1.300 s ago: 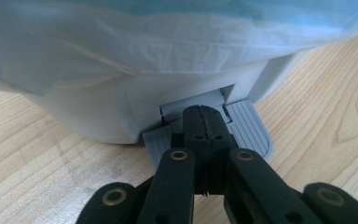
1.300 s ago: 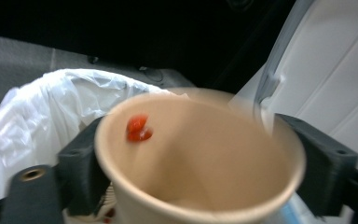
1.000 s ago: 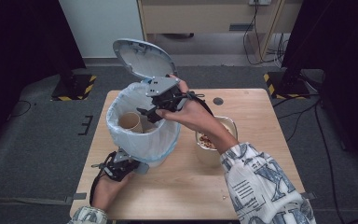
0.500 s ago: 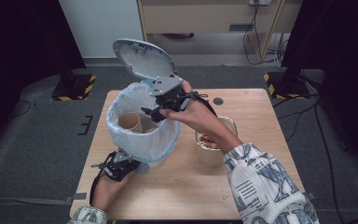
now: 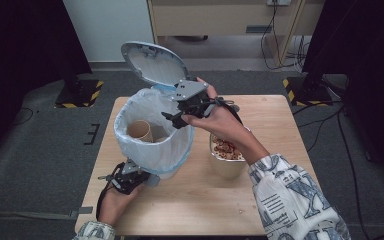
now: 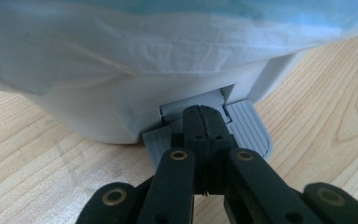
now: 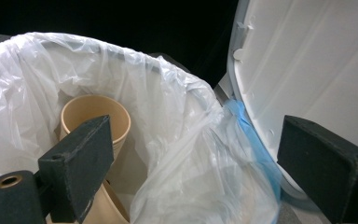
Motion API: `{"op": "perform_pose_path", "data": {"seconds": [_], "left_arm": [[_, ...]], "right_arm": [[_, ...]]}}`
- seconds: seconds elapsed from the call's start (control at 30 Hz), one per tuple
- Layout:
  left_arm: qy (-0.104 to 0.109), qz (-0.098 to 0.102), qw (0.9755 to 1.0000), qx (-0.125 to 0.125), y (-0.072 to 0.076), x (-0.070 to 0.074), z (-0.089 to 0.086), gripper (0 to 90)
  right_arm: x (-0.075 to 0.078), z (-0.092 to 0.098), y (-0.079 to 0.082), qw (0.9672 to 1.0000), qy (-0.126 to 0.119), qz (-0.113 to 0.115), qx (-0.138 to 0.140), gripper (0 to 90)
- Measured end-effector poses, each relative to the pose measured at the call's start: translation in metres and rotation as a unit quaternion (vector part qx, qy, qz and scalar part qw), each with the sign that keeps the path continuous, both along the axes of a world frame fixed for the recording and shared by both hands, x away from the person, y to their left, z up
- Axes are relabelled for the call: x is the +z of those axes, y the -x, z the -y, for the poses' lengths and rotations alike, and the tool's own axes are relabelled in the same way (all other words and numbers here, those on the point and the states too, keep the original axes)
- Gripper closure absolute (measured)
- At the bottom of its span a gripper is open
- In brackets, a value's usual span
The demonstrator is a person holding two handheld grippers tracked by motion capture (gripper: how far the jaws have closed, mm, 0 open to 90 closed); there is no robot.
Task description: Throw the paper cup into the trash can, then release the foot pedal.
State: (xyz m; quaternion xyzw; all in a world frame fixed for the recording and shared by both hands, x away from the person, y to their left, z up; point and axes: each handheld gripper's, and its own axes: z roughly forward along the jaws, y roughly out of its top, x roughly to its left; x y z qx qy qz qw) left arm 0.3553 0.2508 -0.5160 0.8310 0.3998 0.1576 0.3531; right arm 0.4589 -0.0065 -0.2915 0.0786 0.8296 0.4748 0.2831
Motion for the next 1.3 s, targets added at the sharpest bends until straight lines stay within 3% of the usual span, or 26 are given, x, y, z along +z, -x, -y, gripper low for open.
{"op": "perform_pose_path", "data": {"seconds": [0.9,1.3], "left_arm": [[0.001,0.000,1.0000,0.000,0.000,0.000,0.000,89.9],[0.000,0.000,1.0000,0.000,0.000,0.000,0.000,89.9]], "right_arm": [[-0.002,0.037,-0.004,0.9994,-0.012,-0.009,-0.031,9.3],[-0.004,0.070,-0.008,0.9979,-0.019,-0.012,-0.061,9.2]]}}
